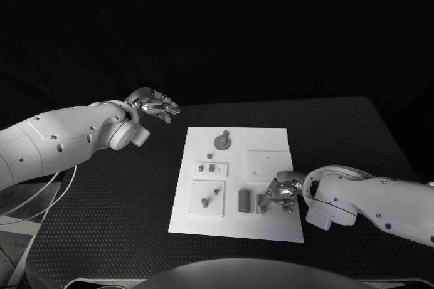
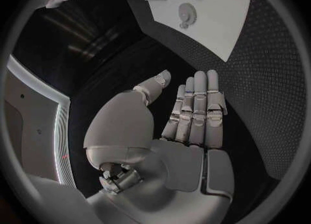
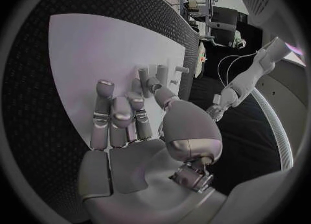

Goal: Assemble the parts on the task board

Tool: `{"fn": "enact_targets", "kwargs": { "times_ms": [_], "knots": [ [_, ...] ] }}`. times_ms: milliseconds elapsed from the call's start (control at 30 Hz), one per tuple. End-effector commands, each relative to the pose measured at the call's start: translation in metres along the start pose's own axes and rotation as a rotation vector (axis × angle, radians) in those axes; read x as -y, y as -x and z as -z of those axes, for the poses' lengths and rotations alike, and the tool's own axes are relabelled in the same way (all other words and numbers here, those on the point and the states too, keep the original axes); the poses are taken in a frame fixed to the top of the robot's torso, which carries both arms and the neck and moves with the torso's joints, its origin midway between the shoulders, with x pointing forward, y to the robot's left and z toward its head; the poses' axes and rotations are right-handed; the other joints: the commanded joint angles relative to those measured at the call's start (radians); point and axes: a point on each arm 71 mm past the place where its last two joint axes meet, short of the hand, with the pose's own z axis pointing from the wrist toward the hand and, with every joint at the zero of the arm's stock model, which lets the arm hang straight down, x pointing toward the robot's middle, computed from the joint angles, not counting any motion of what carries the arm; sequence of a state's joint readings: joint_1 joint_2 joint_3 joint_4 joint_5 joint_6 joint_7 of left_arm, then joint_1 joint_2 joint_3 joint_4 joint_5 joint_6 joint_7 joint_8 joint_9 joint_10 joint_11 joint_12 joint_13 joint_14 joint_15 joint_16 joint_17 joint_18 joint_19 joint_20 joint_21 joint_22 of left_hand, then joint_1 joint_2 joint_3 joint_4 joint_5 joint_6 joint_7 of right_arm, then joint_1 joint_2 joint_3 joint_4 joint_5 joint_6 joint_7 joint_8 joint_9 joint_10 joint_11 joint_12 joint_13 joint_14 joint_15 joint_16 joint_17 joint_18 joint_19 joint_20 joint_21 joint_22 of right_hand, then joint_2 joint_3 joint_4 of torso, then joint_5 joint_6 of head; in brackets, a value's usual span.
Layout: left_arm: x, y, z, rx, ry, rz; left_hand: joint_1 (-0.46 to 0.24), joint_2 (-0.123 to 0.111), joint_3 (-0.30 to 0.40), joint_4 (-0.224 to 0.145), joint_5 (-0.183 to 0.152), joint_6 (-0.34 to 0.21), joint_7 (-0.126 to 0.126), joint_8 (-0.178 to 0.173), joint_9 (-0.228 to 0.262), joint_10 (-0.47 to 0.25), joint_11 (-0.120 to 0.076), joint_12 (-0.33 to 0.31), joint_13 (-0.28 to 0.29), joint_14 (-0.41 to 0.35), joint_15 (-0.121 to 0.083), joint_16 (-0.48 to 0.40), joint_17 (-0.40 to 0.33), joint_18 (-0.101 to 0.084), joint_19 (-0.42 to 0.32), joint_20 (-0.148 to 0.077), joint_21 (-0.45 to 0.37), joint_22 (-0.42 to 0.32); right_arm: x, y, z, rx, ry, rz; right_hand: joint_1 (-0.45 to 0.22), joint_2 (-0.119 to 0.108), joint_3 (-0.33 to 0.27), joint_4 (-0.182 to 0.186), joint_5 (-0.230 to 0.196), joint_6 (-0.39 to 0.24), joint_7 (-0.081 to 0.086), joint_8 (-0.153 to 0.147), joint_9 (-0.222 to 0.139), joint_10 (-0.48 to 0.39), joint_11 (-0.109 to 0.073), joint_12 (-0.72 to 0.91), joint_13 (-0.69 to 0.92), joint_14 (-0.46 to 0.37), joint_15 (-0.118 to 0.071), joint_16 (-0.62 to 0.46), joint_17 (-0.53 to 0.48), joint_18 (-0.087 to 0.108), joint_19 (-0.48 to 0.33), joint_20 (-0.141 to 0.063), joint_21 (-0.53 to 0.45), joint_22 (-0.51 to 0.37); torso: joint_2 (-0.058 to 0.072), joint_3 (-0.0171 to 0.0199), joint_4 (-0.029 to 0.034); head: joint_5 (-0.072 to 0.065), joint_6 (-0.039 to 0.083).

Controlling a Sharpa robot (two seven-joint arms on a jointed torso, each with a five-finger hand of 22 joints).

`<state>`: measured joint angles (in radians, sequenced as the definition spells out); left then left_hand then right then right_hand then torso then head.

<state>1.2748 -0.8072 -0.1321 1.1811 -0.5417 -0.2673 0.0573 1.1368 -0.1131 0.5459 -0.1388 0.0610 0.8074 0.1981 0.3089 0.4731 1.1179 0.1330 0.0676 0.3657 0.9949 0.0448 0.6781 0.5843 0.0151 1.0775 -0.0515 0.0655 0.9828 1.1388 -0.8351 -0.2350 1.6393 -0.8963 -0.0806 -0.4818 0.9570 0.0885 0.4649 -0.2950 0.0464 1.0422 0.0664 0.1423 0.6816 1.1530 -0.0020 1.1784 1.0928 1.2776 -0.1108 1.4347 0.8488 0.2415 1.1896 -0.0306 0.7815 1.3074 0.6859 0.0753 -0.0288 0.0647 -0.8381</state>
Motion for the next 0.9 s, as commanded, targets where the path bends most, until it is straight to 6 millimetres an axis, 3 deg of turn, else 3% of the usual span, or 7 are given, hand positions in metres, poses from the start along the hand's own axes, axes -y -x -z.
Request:
{"fn": "enact_targets", "kwargs": {
  "times_ms": [33, 900],
  "knots": [
    [0.0015, -0.0018, -0.0001, -0.016, -0.006, 0.001, -0.006, -0.004, -0.001, 0.003, -0.003, -0.002, -0.001, 0.005, -0.001, -0.005, 0.001, 0.002, 0.001, 0.006, -0.001, -0.004, 0.002, 0.017, 0.002, -0.003, 0.005, -0.001, 0.0015, -0.004, -0.0007, -0.044, -0.021, 0.002, -0.007, 0.003, -0.008, 0.002, 0.003, -0.028, 0.037, 0.004, -0.002, 0.009, -0.007, 0.007, -0.001, 0.002, -0.005, 0.007, 0.001, 0.02, 0.002, -0.004, 0.006, 0.018, 0.0, 0.0003, -0.0002, 0.002, -0.002],
    [0.0015, -0.0019, 0.0, -0.016, -0.005, 0.001, -0.006, -0.004, -0.001, 0.004, -0.003, -0.002, -0.001, 0.005, -0.002, -0.005, 0.001, 0.002, 0.001, 0.006, -0.001, -0.005, 0.003, 0.017, 0.002, -0.003, 0.005, -0.001, 0.0022, -0.0004, -0.0077, -0.041, -0.041, 0.006, -0.097, -0.02, -0.023, 0.011, 0.003, -0.024, 0.036, 0.002, -0.024, 0.007, -0.008, 0.006, -0.004, 0.003, -0.006, 0.004, -0.001, 0.02, 0.01, -0.004, -0.001, 0.012, 0.0, 0.0014, -0.0008, 0.003, -0.004]
  ]
}}
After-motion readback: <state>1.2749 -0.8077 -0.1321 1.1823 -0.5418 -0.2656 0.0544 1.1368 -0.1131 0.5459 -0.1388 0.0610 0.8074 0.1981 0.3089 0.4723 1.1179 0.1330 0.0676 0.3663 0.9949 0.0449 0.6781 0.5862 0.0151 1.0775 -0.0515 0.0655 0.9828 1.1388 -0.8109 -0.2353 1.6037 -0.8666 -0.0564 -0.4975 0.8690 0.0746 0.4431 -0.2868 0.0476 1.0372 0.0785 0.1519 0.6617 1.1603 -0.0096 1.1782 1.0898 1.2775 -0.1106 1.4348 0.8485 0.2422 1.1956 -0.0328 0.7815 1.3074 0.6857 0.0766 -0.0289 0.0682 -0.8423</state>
